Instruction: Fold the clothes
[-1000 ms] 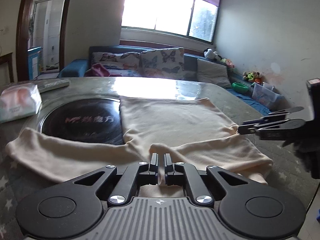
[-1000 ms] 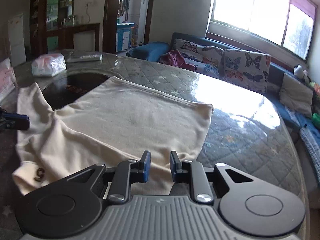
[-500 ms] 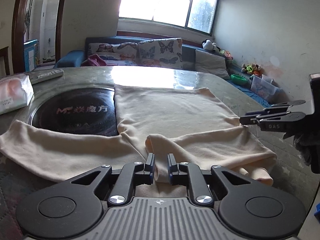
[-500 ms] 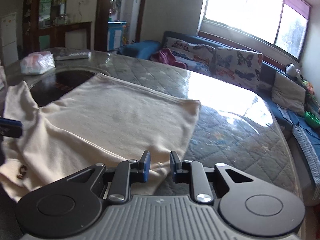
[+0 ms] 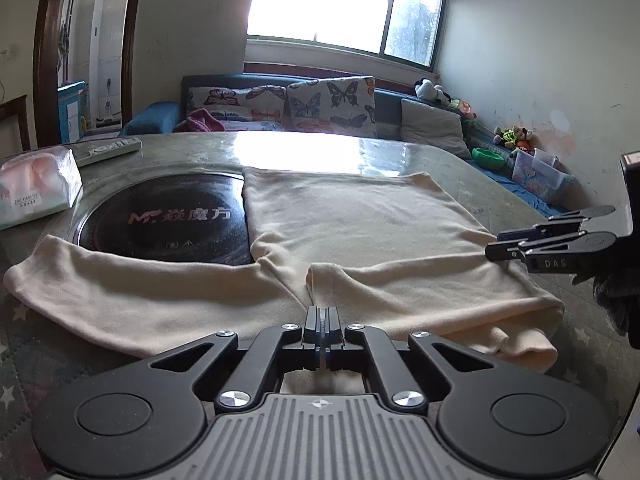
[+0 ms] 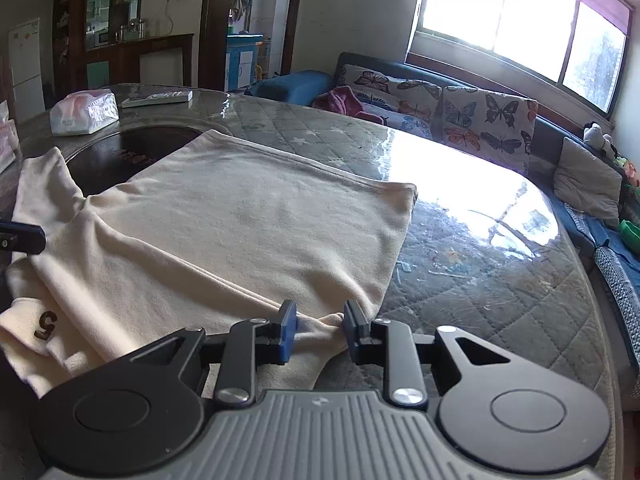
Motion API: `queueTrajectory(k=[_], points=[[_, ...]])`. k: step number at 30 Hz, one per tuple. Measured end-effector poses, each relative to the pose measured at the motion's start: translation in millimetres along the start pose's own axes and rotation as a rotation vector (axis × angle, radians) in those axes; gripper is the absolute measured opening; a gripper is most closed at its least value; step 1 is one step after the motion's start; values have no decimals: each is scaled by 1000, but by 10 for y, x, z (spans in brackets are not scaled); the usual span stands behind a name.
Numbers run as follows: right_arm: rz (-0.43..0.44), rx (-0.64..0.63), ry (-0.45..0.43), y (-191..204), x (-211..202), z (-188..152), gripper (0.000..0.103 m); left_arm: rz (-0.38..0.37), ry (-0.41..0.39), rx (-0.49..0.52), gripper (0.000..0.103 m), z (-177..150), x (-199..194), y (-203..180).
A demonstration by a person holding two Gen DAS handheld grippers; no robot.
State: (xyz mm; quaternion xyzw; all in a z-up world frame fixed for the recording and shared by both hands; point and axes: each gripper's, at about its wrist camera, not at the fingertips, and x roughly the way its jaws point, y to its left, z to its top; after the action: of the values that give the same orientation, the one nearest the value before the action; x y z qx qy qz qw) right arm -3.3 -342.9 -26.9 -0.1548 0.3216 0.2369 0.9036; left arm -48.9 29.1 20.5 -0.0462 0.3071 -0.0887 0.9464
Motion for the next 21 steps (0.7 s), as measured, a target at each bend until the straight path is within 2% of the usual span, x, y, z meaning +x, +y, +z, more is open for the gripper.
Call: queueTrajectory(k=[5, 11, 15, 18, 21], points=[[32, 0, -40, 83, -124, 83, 24, -3, -36, -17, 6, 109, -51, -17], [125, -2, -52, 317, -188, 125, 24, -78, -28, -2, 6, 305, 220, -161], [182, -50, -36, 540, -216, 67, 25, -56, 23, 0, 6, 291, 442, -176], [222, -72, -23, 665, -255, -8, 26, -40, 26, 20, 6, 211, 448, -166], [225, -113, -27, 773, -284, -38, 26, -37, 18, 17, 6, 152, 386, -126]])
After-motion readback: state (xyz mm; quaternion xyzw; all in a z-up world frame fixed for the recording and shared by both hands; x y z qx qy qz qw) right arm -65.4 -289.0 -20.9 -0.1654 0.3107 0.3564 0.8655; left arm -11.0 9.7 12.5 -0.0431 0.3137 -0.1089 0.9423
